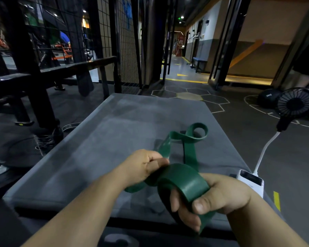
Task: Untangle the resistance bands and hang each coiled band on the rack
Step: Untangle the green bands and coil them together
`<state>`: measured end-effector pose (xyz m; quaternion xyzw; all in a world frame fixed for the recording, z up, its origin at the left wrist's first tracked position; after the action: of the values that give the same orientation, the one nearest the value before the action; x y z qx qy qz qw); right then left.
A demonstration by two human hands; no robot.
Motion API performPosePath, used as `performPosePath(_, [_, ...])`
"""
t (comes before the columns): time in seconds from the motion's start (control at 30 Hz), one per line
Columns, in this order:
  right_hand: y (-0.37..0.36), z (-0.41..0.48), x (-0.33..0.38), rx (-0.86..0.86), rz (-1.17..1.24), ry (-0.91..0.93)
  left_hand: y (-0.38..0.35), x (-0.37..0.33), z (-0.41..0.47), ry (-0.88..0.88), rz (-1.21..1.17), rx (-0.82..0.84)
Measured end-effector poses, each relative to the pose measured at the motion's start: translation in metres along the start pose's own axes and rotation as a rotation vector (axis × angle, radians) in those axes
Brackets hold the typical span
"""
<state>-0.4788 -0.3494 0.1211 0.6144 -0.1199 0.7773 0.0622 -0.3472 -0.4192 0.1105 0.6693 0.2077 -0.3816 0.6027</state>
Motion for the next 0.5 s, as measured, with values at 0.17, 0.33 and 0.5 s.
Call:
performPosePath(0.17, [0.001, 0.0, 0.001, -0.025, 0.149, 0.108, 0.002, -0.01, -0.006, -0.173, 0.127, -0.389])
performPosePath(0.33, [0.011, -0.002, 0.013, -0.128, 0.227, 0.317, -0.025, -0.017, -0.008, 0.075, -0.557, -0.012])
performPosePath(0.5, [0.022, -0.005, 0.025, -0.221, 0.294, 0.448, -0.034, -0.004, -0.018, 0.143, -0.317, 0.124])
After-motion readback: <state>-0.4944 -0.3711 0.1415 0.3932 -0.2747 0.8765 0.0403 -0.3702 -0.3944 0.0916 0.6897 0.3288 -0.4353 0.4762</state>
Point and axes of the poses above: each hand's wrist, its own z-axis towards the middle knuckle, its own y-axis out of the back of the hand, x = y × z, the point moved 6 cm from there along z, towards the middle knuckle, and after that the axes turned 14 degrees about y, right-handed, at the moved point
